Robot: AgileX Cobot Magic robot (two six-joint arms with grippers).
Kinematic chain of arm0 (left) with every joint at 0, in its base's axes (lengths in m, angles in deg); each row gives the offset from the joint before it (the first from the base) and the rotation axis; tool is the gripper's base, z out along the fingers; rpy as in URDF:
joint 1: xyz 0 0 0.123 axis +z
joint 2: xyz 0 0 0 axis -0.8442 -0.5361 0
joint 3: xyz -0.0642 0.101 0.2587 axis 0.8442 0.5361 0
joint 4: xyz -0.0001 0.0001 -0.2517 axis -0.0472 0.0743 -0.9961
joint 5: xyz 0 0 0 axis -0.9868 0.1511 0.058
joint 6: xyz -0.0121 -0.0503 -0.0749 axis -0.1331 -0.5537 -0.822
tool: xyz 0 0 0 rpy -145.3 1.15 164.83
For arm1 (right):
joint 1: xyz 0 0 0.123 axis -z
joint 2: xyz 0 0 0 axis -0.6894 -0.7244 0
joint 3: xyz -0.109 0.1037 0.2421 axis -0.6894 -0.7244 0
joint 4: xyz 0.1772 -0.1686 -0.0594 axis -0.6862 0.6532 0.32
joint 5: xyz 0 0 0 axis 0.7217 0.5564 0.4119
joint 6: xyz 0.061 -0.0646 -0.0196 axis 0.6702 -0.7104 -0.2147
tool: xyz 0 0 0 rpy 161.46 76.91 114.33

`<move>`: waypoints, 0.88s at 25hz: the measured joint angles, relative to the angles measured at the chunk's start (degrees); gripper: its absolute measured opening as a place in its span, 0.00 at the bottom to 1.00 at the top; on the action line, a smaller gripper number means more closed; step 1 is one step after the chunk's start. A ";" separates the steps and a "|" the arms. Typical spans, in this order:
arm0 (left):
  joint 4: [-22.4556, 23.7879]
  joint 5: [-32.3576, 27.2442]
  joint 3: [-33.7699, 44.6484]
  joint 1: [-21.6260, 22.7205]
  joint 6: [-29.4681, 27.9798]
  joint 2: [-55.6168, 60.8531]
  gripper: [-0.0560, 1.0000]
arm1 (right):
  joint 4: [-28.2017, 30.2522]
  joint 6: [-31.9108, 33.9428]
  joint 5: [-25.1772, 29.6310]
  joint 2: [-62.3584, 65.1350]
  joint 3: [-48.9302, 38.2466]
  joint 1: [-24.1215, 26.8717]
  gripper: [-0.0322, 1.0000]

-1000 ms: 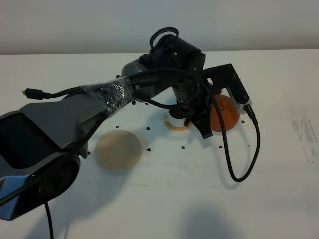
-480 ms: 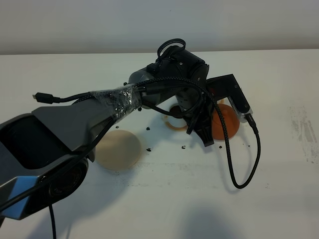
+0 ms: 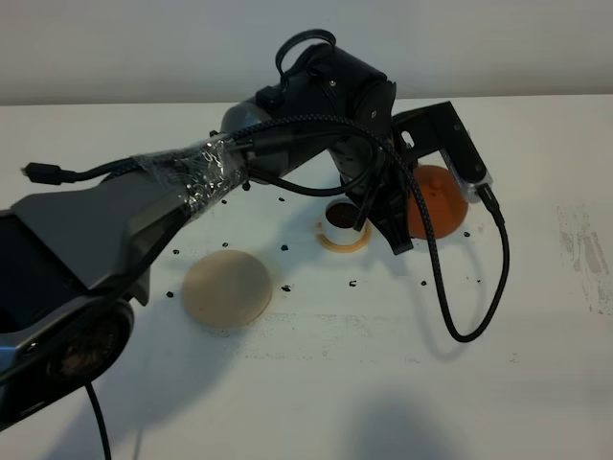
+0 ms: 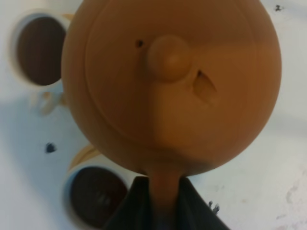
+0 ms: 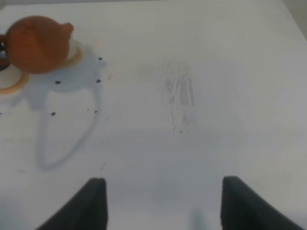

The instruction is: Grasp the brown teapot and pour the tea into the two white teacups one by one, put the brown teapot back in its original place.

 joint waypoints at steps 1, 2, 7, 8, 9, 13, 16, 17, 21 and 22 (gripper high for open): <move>0.56 -0.18 0.00 0.00 -0.40 0.37 0.13 | 0.00 0.00 0.00 0.00 0.00 0.00 0.52; 1.26 -0.26 0.33 0.06 -0.83 0.91 0.13 | 0.00 0.00 0.00 0.00 0.00 0.00 0.52; 2.89 2.86 8.82 1.13 -1.53 6.05 0.13 | 0.00 0.00 0.00 0.00 0.00 0.00 0.52; 2.88 3.67 11.34 1.55 -1.53 7.53 0.13 | 0.00 0.00 0.00 0.00 0.00 0.00 0.52; 2.83 4.32 13.78 1.84 -1.53 9.06 0.13 | 0.00 0.00 0.00 0.00 0.00 0.00 0.52; 2.57 5.96 22.26 3.60 -2.42 15.29 0.13 | 0.00 0.00 0.00 0.00 0.00 0.00 0.52; 2.45 6.17 27.94 5.47 -4.59 20.04 0.13 | 0.00 0.00 0.00 0.00 0.00 0.00 0.52; 2.45 6.31 29.55 6.17 -5.35 21.36 0.13 | 0.00 0.00 0.00 0.00 0.00 0.00 0.52; 2.25 6.49 36.58 9.10 -7.63 26.26 0.13 | 0.00 0.00 0.00 0.00 0.00 0.00 0.52; 2.19 6.49 38.28 9.76 -7.97 27.24 0.13 | 0.00 0.00 0.00 0.00 0.00 0.00 0.52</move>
